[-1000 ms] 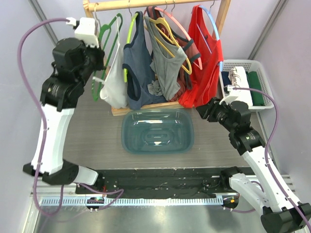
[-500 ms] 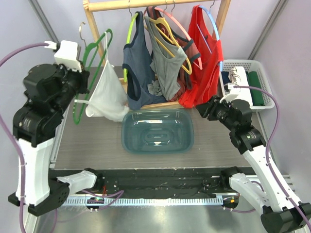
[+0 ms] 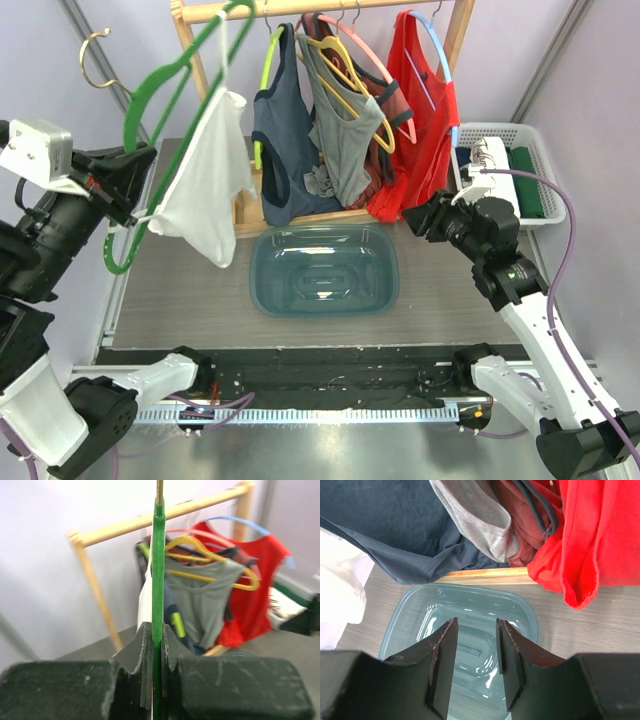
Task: Remove the tank top from the hanger
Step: Pick up the hanger from the clothesline, then remove the tank top from the hanger.
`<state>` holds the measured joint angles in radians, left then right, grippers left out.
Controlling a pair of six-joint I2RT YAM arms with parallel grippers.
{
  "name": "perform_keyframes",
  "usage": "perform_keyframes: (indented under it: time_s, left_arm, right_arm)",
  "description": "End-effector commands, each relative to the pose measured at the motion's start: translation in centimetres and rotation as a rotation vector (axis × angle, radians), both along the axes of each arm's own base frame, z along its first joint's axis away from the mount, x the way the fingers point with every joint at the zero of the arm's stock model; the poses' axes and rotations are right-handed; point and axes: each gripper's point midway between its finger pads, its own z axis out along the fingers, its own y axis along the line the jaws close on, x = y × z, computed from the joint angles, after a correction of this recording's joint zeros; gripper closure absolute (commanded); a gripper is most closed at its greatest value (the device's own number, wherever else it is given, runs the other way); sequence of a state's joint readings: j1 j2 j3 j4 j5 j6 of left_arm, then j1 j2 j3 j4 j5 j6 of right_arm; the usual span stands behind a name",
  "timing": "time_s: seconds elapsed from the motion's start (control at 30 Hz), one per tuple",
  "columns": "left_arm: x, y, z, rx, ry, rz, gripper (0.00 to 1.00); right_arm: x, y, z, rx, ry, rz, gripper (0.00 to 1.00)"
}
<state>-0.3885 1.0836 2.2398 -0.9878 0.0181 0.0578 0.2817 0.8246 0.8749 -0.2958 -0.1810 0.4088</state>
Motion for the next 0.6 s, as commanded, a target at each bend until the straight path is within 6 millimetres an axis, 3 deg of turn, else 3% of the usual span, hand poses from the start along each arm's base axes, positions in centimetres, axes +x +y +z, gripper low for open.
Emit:
perform_keyframes:
  time_s: [0.0,0.2,0.43,0.57]
  left_arm:
    - [-3.0,-5.0,1.7,0.018,-0.055,-0.329,1.00]
    - [-2.6,-8.4,0.9,0.014,0.014,-0.509,0.99]
    - [3.5,-10.9,-3.6,-0.014,0.168,-0.491,1.00]
    - [5.4,-12.7,-4.7,0.008,0.192,-0.506,1.00]
  right_arm:
    - [0.6,0.3,3.5,0.008,-0.096,0.006,0.54]
    - [0.3,0.3,4.4,0.014,-0.123,0.009,0.47]
    - [-0.4,-0.1,5.3,0.000,-0.146,0.005,0.41]
    - [-0.5,0.1,6.4,0.003,-0.152,0.018,0.39]
